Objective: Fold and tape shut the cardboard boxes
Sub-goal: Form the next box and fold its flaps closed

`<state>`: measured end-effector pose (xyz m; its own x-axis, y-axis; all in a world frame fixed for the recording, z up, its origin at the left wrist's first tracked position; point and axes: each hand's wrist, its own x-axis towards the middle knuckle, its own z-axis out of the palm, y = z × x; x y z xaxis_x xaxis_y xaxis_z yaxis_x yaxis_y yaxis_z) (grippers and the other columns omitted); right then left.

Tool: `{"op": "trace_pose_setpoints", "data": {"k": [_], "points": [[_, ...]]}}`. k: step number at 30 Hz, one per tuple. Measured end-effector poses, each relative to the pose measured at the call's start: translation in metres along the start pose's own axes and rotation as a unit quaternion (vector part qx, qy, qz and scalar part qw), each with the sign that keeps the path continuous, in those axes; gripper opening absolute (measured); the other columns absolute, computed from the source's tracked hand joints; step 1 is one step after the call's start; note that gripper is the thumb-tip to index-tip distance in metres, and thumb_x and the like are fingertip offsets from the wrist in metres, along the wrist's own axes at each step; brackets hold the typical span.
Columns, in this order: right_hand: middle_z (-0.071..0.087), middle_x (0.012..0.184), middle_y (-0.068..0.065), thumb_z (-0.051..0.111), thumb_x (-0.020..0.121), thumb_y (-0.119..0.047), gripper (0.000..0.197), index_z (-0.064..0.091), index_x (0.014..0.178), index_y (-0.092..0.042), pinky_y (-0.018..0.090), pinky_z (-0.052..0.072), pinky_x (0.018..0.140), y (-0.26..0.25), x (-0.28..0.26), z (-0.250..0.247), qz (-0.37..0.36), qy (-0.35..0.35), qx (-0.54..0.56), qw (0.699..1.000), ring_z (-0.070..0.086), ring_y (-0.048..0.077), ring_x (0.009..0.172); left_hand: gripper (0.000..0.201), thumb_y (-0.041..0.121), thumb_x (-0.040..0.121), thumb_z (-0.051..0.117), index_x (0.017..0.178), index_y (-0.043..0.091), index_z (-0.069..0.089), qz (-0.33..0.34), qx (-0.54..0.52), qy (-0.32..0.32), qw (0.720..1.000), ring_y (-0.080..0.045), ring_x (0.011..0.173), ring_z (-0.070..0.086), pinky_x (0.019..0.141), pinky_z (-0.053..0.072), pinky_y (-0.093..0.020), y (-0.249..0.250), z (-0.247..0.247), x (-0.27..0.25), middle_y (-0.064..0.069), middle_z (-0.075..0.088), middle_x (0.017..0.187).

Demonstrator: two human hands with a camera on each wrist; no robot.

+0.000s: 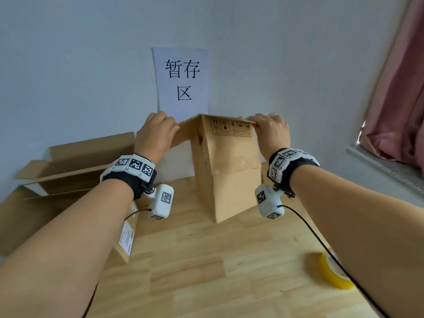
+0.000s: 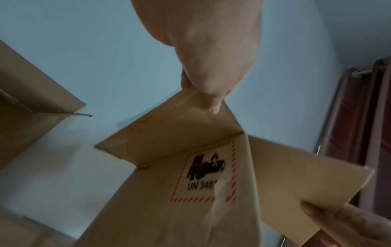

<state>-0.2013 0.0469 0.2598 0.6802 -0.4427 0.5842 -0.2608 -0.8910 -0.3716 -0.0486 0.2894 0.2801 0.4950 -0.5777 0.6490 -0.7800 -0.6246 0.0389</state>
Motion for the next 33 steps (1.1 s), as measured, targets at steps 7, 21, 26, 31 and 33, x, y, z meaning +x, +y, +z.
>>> {"op": "trace_pose_setpoints", "data": {"k": [7, 21, 26, 31, 33], "points": [[0.047, 0.138, 0.000, 0.038, 0.089, 0.005, 0.052, 0.065, 0.120, -0.028, 0.042, 0.032, 0.097, 0.033, -0.028, -0.004, 0.082, -0.048, -0.054, 0.994, 0.030, 0.031, 0.128, 0.023, 0.036, 0.092, 0.058, 0.092, 0.017, 0.069, 0.092, -0.053, -0.142, 0.984, -0.014, 0.096, 0.048, 0.074, 0.041, -0.030, 0.035, 0.019, -0.009, 0.002, 0.060, 0.093], [0.035, 0.148, 0.010, 0.040, 0.086, 0.014, 0.046, 0.069, 0.111, -0.011, 0.038, 0.029, 0.108, 0.092, -0.073, -0.025, 0.203, -0.055, -0.019, 0.977, 0.031, 0.033, 0.133, 0.048, -0.003, 0.091, 0.046, 0.127, 0.024, 0.059, 0.005, -0.065, -0.445, 0.893, -0.019, 0.109, 0.056, 0.093, 0.045, -0.031, 0.060, 0.050, -0.021, 0.003, 0.061, 0.122], [0.042, 0.139, 0.006, 0.043, 0.087, 0.015, 0.037, 0.068, 0.106, -0.004, 0.027, 0.039, 0.095, 0.085, -0.075, -0.017, 0.236, -0.038, 0.043, 0.970, 0.048, 0.028, 0.121, 0.061, -0.008, 0.087, 0.035, 0.132, 0.030, 0.054, 0.043, -0.018, -0.483, 0.875, -0.020, 0.115, 0.052, 0.098, 0.043, -0.033, 0.062, 0.051, -0.022, 0.001, 0.058, 0.130], [0.043, 0.143, 0.003, 0.039, 0.083, 0.022, 0.047, 0.066, 0.109, -0.007, 0.031, 0.036, 0.106, 0.070, -0.066, -0.004, 0.126, -0.096, 0.074, 0.985, 0.044, 0.026, 0.129, 0.058, -0.005, 0.090, 0.034, 0.135, 0.029, 0.052, 0.095, 0.021, -0.563, 0.821, -0.020, 0.116, 0.051, 0.099, 0.043, -0.034, 0.077, 0.030, -0.019, 0.002, 0.056, 0.131], [0.040, 0.147, 0.001, 0.036, 0.084, 0.022, 0.050, 0.065, 0.111, -0.010, 0.031, 0.035, 0.107, 0.052, -0.063, 0.004, 0.076, -0.136, 0.086, 0.984, 0.042, 0.026, 0.132, 0.053, -0.001, 0.093, 0.035, 0.134, 0.028, 0.052, 0.105, 0.044, -0.570, 0.814, -0.022, 0.114, 0.052, 0.098, 0.045, -0.036, 0.083, 0.027, -0.023, 0.000, 0.057, 0.130]]}}
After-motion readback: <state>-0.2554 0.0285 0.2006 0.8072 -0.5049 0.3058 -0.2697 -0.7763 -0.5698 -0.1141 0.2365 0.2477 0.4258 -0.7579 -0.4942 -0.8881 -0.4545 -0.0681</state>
